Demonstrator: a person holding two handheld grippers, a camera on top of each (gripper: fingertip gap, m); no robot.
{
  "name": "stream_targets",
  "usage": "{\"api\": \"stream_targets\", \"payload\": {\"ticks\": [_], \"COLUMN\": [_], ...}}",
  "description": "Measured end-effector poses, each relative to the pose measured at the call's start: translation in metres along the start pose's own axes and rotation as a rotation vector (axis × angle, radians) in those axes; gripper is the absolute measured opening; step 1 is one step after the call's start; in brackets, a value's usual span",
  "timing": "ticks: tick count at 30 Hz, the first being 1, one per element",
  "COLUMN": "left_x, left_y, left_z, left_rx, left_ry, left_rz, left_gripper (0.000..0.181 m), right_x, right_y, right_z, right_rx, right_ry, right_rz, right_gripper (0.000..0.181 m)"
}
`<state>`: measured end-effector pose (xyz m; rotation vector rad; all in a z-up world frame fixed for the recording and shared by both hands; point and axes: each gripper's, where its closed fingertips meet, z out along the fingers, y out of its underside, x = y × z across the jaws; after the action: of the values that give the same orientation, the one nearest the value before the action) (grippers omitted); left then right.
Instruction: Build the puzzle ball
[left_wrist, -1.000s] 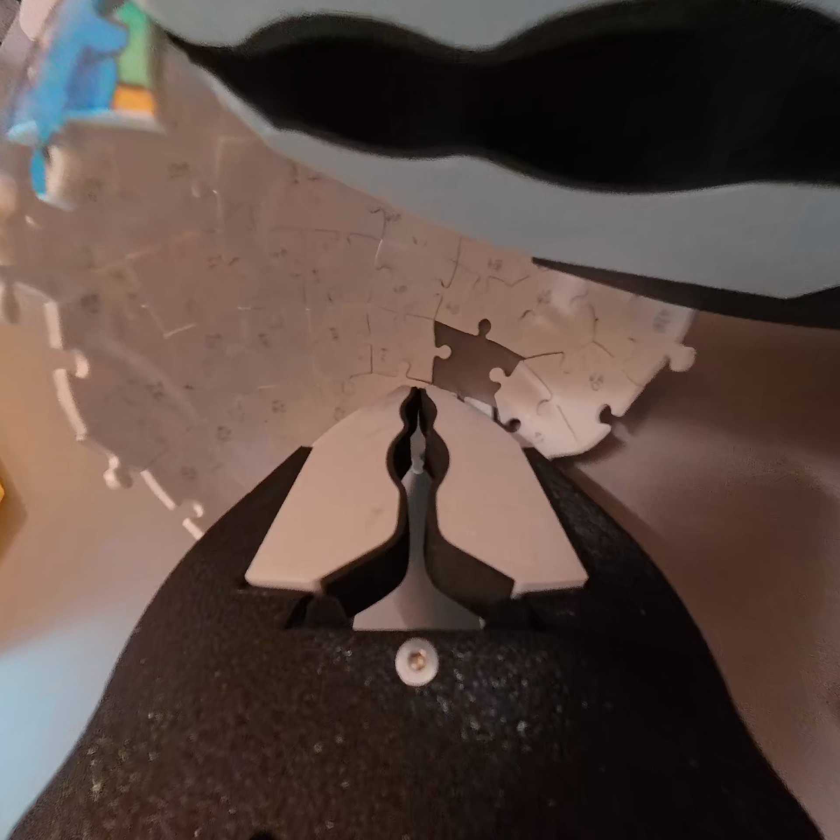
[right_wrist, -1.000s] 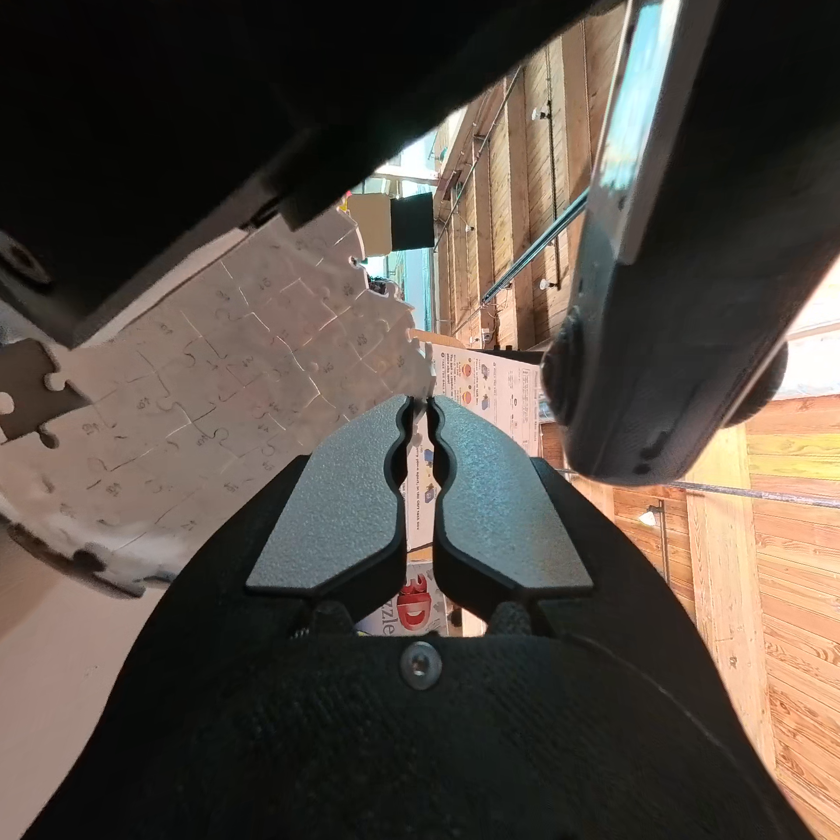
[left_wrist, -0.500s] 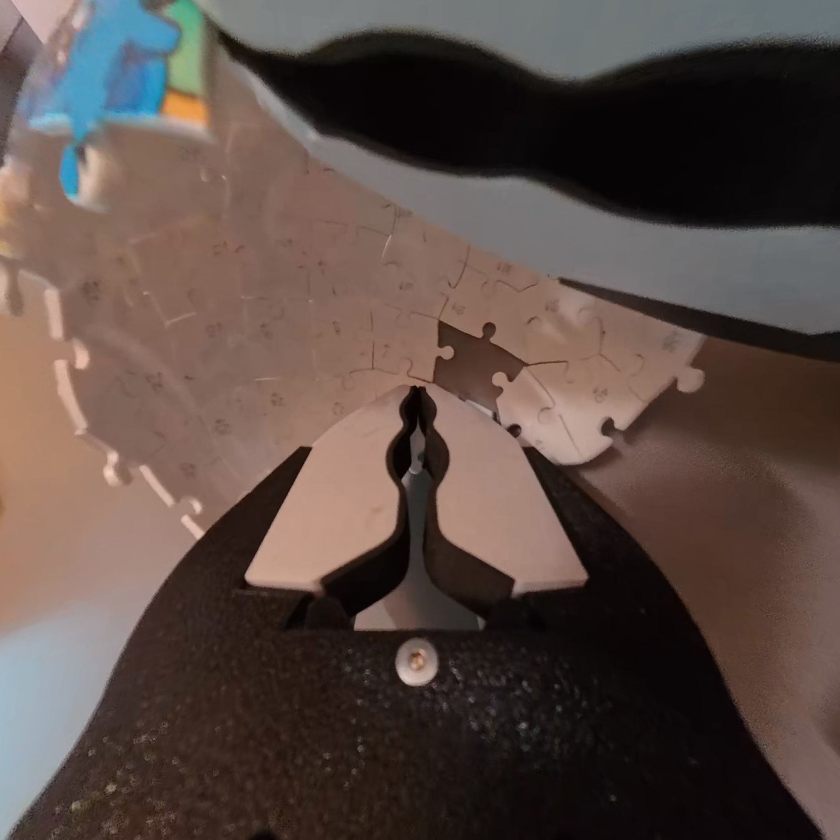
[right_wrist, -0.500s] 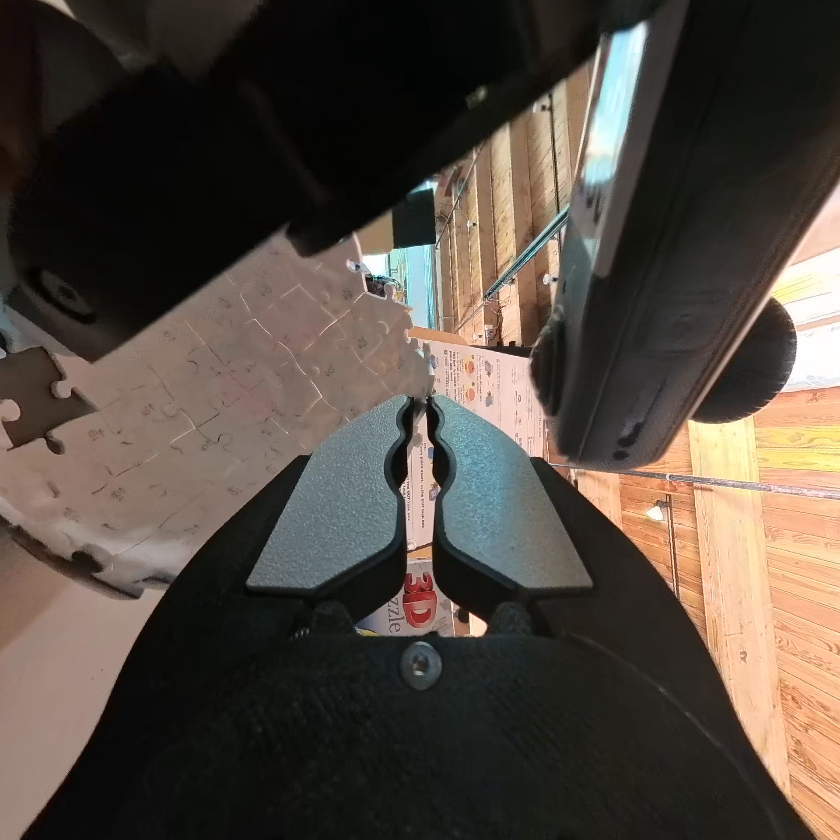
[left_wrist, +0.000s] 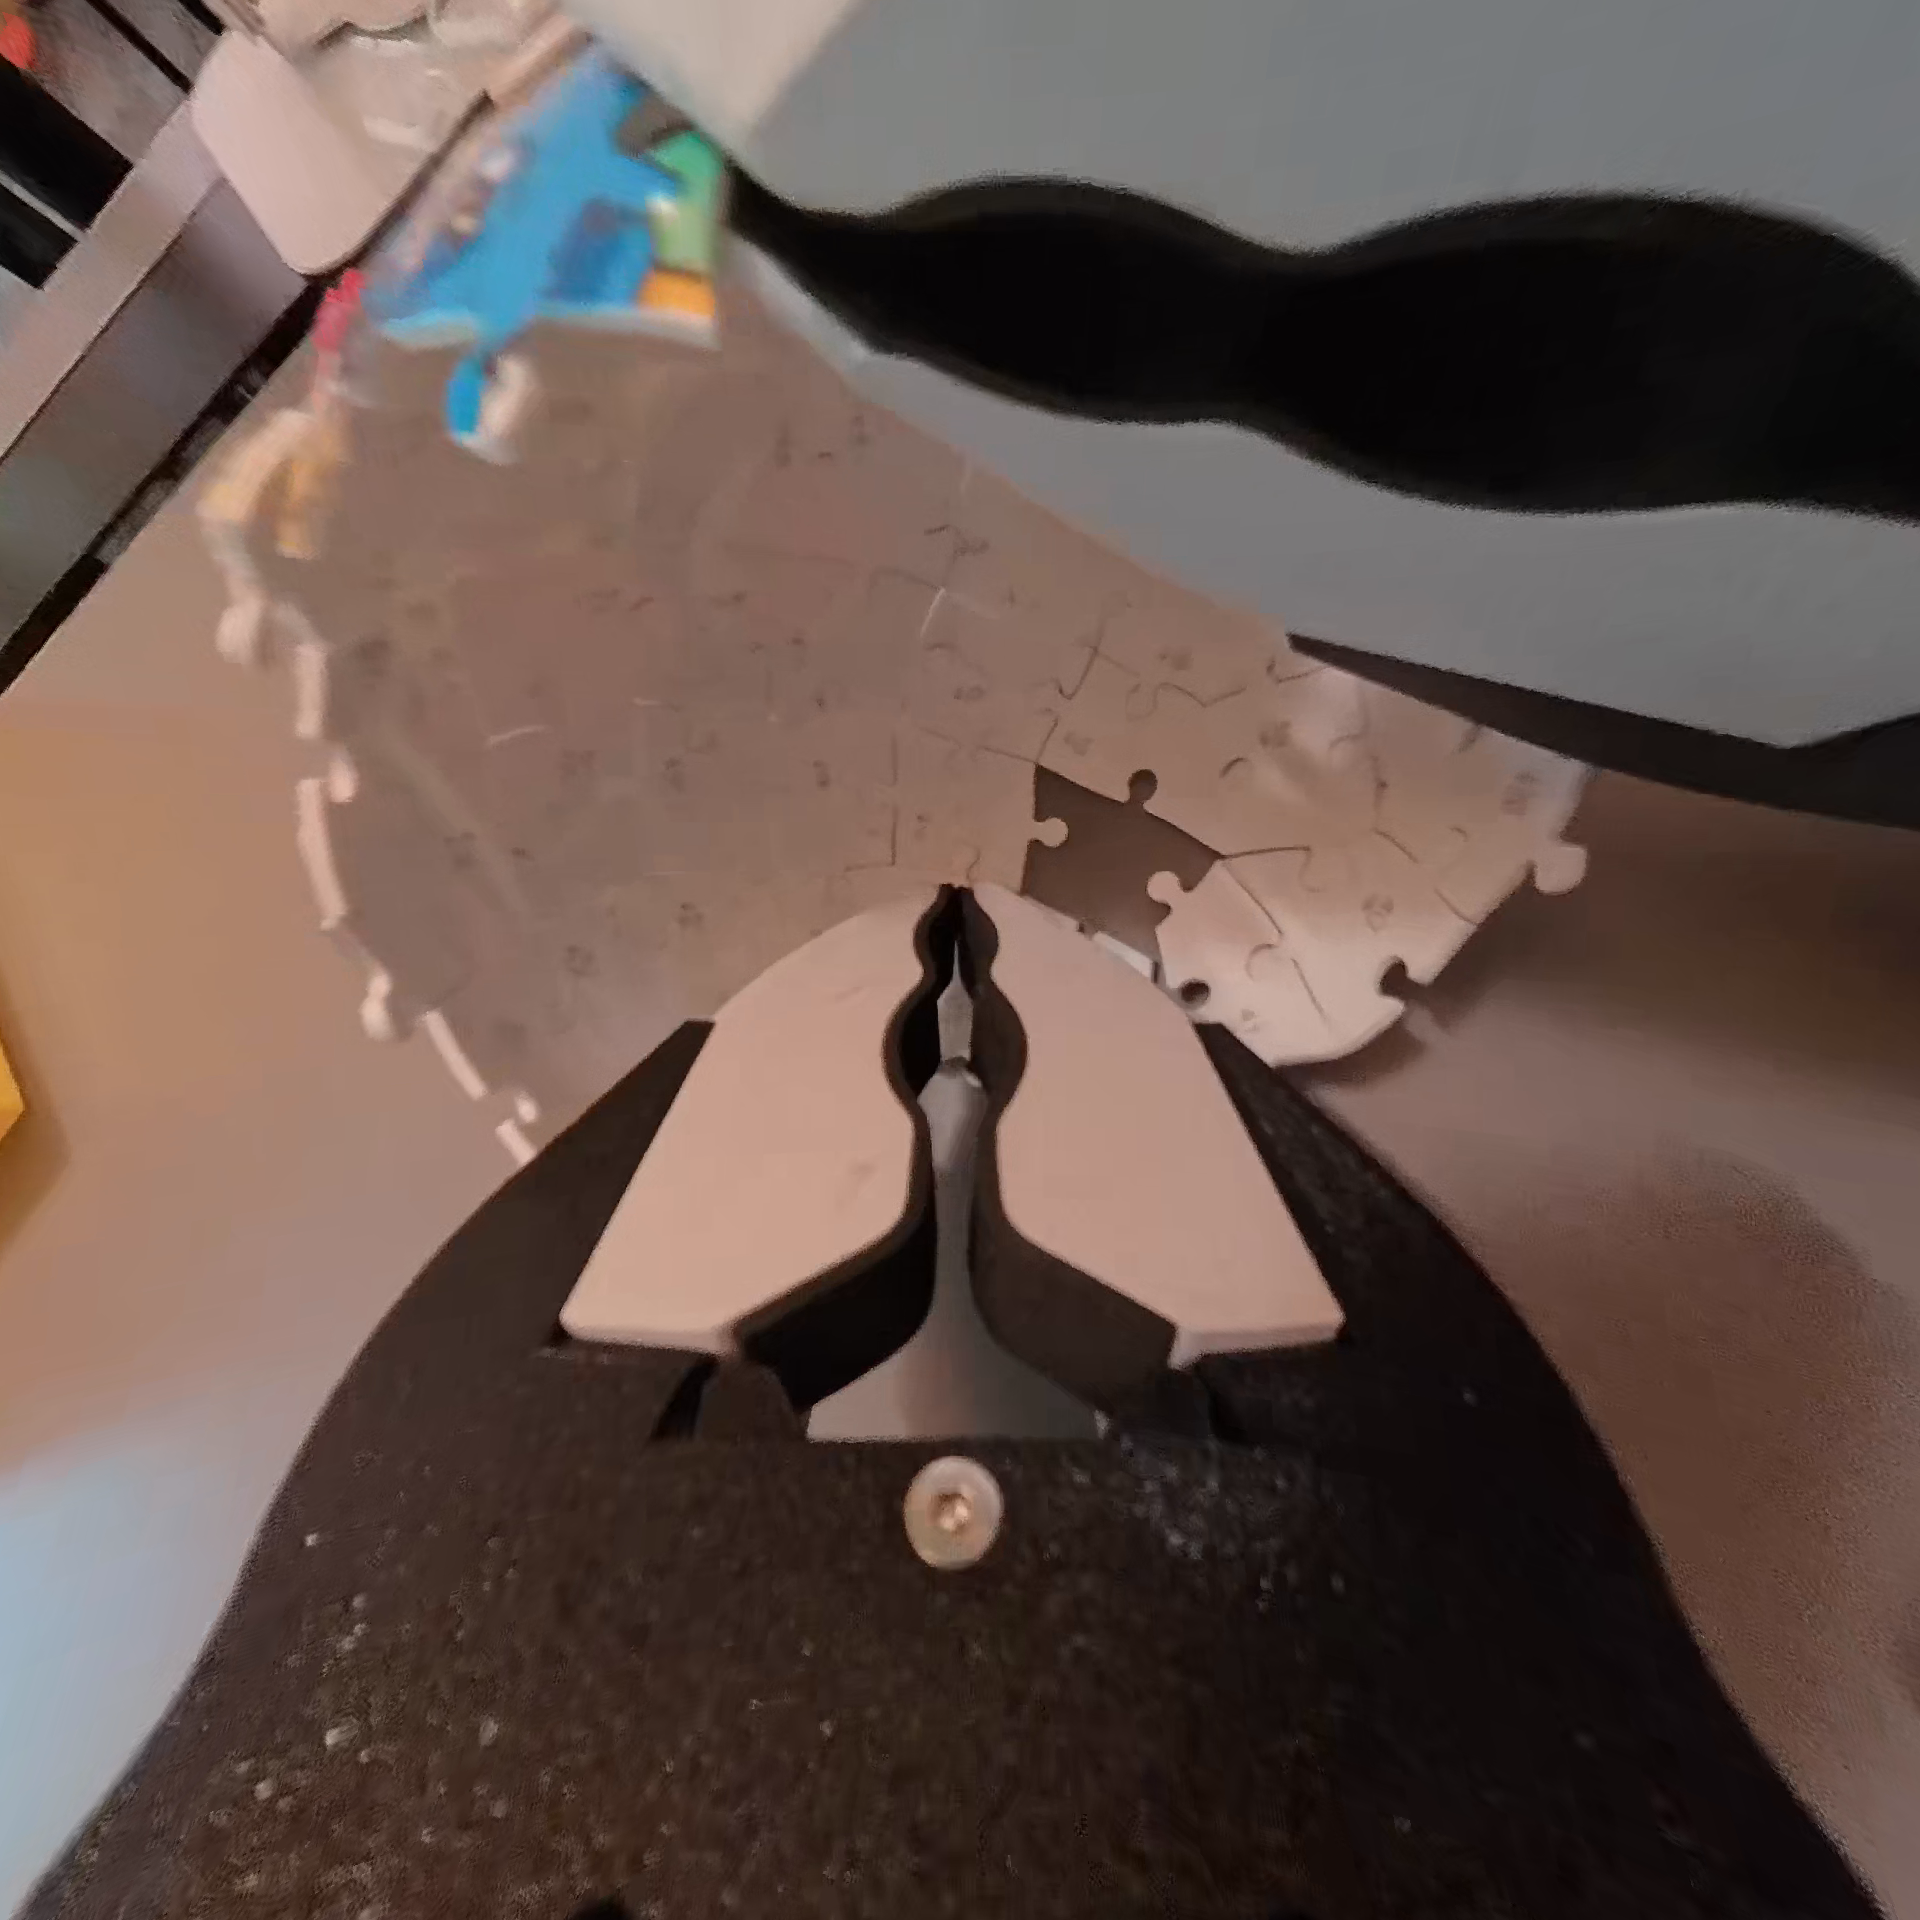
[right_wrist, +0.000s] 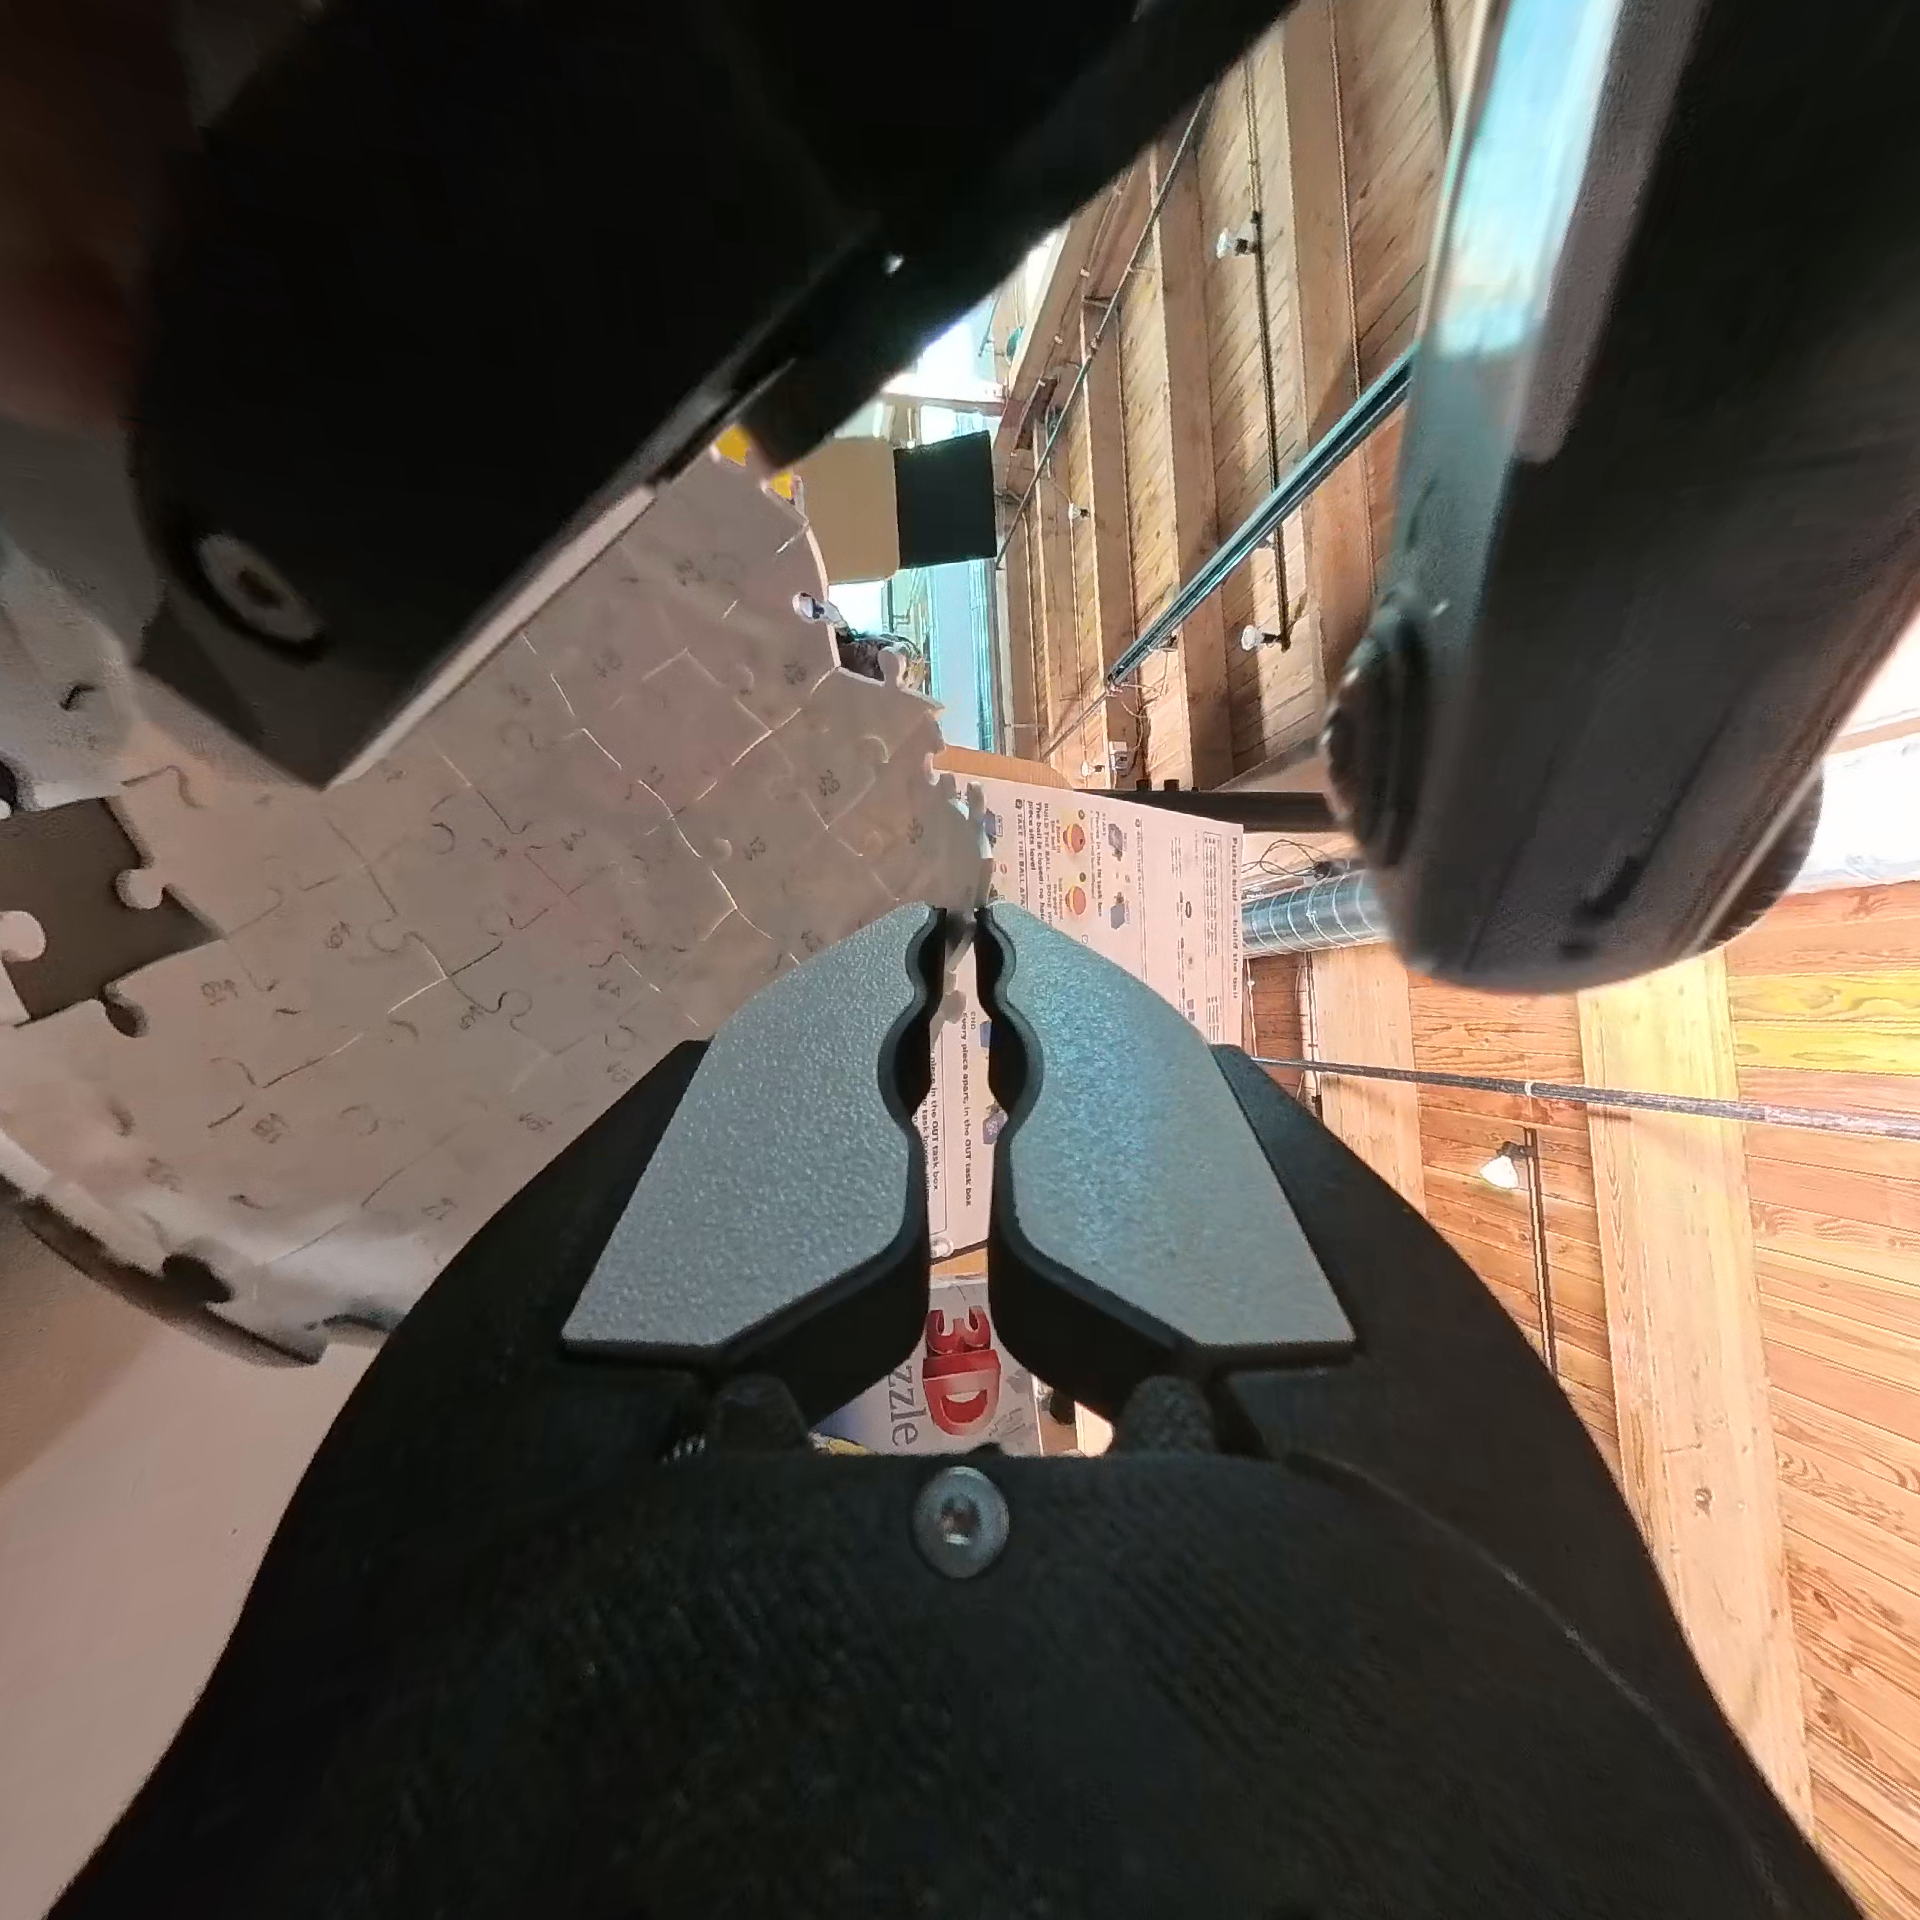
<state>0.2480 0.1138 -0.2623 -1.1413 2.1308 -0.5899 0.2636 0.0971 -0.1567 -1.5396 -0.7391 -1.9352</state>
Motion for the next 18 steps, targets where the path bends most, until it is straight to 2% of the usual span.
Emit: {"api": "stream_targets", "payload": {"ticks": [7,14,18], "left_x": [0.0061,0.0066,0.0063], "left_y": [0.0073,0.0085,0.0081], "left_z": [0.0075,0.0076,0.0075], "left_rx": [-0.049,-0.085,-0.078], "left_ry": [0.016,0.003,-0.004], "left_rz": [0.009,-0.126,-0.077], "left_gripper": [0.000,0.000,0.000], "right_x": [-0.0004,-0.0006,-0.0006], "right_y": [0.0007,0.0004,0.0007], "right_z": [0.0002,0.0001,0.0005], "right_rx": [-0.002,-0.002,-0.004], "right_ry": [0.000,0.001,0.001], "right_rz": [0.004,0.007,0.004], "right_gripper": [0.005,0.005,0.005]}}
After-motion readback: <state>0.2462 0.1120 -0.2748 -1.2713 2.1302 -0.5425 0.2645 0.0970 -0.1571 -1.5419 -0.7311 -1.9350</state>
